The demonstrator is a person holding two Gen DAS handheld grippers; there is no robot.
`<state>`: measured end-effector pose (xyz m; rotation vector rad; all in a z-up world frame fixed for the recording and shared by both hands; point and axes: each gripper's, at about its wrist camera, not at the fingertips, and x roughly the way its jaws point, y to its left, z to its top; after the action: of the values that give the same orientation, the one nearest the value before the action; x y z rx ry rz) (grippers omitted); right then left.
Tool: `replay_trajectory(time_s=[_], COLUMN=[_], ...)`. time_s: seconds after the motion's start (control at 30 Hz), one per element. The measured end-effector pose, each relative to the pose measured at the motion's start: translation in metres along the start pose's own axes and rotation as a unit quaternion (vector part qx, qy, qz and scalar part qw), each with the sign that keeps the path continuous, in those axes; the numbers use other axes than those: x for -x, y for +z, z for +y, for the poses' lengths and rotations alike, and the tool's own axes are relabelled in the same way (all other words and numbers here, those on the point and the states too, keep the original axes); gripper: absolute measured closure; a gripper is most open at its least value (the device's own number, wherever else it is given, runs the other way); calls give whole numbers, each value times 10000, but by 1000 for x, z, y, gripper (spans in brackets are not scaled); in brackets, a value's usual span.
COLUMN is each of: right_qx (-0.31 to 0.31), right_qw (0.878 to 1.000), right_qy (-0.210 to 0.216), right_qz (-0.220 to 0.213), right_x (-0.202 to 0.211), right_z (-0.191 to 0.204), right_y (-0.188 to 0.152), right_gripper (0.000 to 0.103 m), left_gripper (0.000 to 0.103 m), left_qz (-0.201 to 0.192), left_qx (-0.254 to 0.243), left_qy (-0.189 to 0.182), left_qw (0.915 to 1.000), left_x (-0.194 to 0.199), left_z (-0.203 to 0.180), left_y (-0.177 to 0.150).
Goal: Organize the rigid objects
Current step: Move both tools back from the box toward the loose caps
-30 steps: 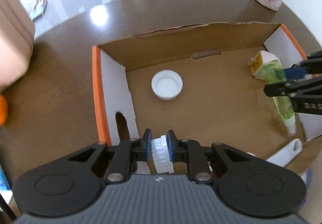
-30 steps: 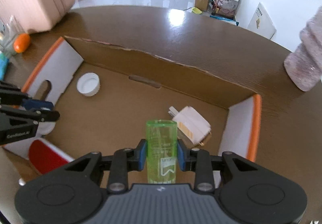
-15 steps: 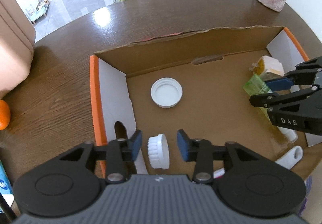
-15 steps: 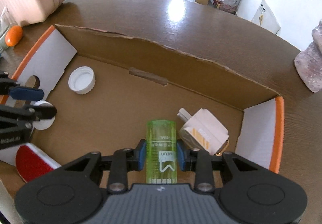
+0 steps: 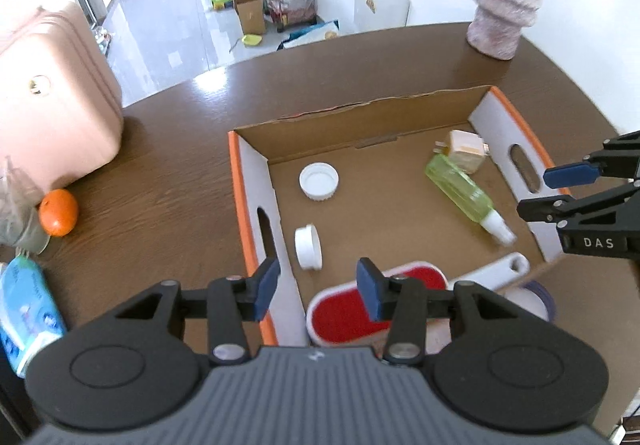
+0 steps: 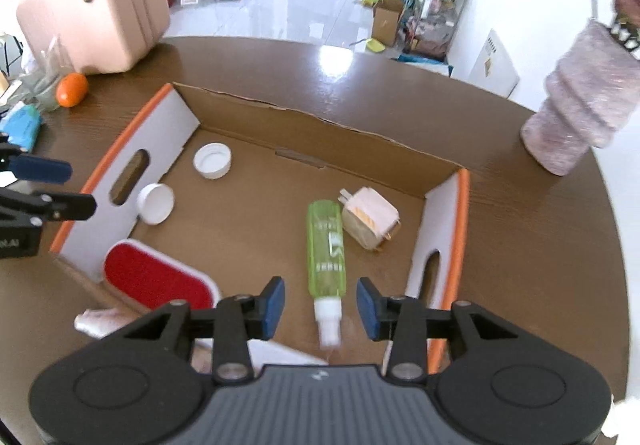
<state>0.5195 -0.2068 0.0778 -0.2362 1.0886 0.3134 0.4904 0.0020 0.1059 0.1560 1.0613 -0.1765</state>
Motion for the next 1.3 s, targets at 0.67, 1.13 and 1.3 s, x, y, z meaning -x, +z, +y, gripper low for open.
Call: replay_trajectory(time_s=[0.67, 1.13, 1.3], right_qx=[-15, -4, -187], right_qw=[9950, 9636, 9517], right_qy=[119, -682, -763], right_qz=[-987, -2585, -2969], right_x=[111, 111, 102], right_z=[37, 98, 113], right_y=[-191, -382, -414], right_gripper=[48, 37, 32], left_gripper=[36, 9, 9], left_qz=[-1170, -2688, -2769], left_qx=[71, 307, 256], left_qy=[223, 804, 483], left_qw=[9929, 9593, 9593], left_x=[100, 99, 88], left_z=[-14, -56, -64], left_y=[-202, -376, -394])
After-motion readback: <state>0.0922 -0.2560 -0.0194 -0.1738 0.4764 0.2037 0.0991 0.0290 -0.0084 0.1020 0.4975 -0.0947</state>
